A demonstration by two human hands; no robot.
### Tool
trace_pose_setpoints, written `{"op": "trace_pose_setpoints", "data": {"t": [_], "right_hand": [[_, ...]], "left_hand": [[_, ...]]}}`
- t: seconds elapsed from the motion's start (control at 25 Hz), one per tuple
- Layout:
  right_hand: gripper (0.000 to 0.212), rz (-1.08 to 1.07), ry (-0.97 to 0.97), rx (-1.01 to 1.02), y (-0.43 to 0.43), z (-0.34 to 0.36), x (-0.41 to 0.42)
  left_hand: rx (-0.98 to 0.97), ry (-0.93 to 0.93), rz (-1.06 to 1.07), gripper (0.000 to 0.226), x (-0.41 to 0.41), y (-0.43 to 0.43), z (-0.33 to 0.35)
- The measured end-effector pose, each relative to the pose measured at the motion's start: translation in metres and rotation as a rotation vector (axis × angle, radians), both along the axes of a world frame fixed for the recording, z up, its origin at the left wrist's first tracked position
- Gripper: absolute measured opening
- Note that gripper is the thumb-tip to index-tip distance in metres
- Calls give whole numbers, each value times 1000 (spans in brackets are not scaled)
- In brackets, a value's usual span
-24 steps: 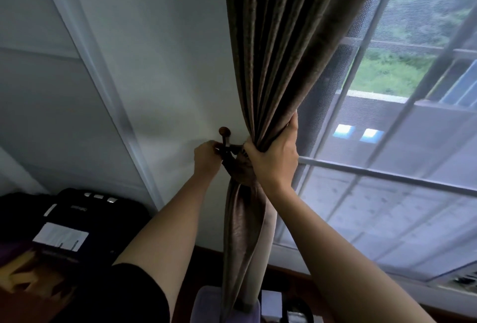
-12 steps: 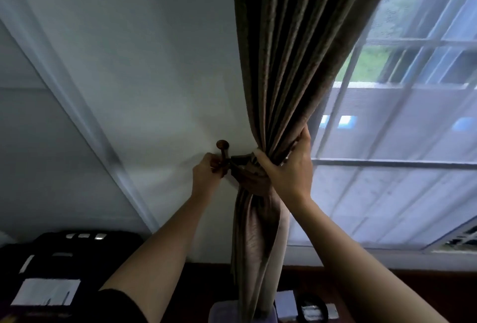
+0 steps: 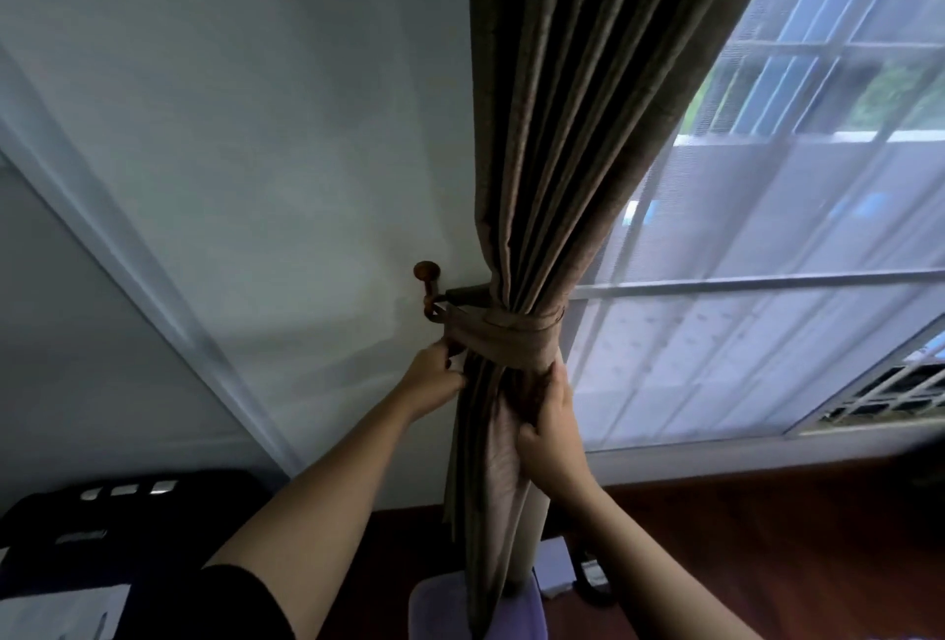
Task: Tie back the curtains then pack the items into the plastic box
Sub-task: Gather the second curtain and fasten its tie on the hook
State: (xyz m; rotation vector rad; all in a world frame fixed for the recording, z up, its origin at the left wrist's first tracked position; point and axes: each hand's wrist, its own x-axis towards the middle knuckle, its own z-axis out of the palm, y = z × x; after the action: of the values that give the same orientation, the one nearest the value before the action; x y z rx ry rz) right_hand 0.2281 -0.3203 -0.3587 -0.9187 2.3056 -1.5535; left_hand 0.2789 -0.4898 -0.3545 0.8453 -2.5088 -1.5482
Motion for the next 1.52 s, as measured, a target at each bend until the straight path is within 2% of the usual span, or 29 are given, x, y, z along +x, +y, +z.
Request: {"op": "trace_pose_setpoints", "data": {"t": [0.08, 0.12, 0.2, 0.32, 0.56, 0.64, 0.72, 0.84, 0.92, 1.0, 1.12, 1.36, 1.52], "right_hand": [[83, 44, -43, -42, -11, 4, -14], [80, 79, -55, -42, -14, 4, -18], [69, 164, -82, 28, -16, 4, -23], [61, 319, -194, 206, -23, 5, -30], [59, 545, -268, 242, -50, 5, -36], [55, 520, -260, 275, -57, 5, -39], [48, 439, -165, 325, -53, 7, -44], [46, 128, 30, 351, -22, -5, -50], [41, -10, 18, 260, 5, -17, -47], [34, 57, 22, 190, 20, -21, -39], [41, 194, 136, 262, 14, -15, -32], [20, 161, 398, 417, -5, -13, -24], [24, 148, 397, 556, -4, -15, -27]], "left_hand": [[6, 4, -70, 37, -1, 10, 4], [-38, 31, -83, 24, 2, 13, 2], [-155, 113, -73, 14, 16, 21, -3], [-290, 161, -34, 21, 36, 31, -10], [-490, 141, 57, 56, 62, 33, -12], [-521, 79, 62, 50, 60, 29, -10], [-528, 51, 55, 42, 55, 31, -9], [-457, 53, 39, 42, 52, 37, -14], [-464, 52, 63, 37, 48, 40, -15], [-484, 51, 91, 27, 42, 41, -9], [-561, -11, 96, 28, 34, 42, -1], [-745, -101, 47, 24, 34, 58, -10], [-727, -192, 12, 24, 30, 64, -13]]}}
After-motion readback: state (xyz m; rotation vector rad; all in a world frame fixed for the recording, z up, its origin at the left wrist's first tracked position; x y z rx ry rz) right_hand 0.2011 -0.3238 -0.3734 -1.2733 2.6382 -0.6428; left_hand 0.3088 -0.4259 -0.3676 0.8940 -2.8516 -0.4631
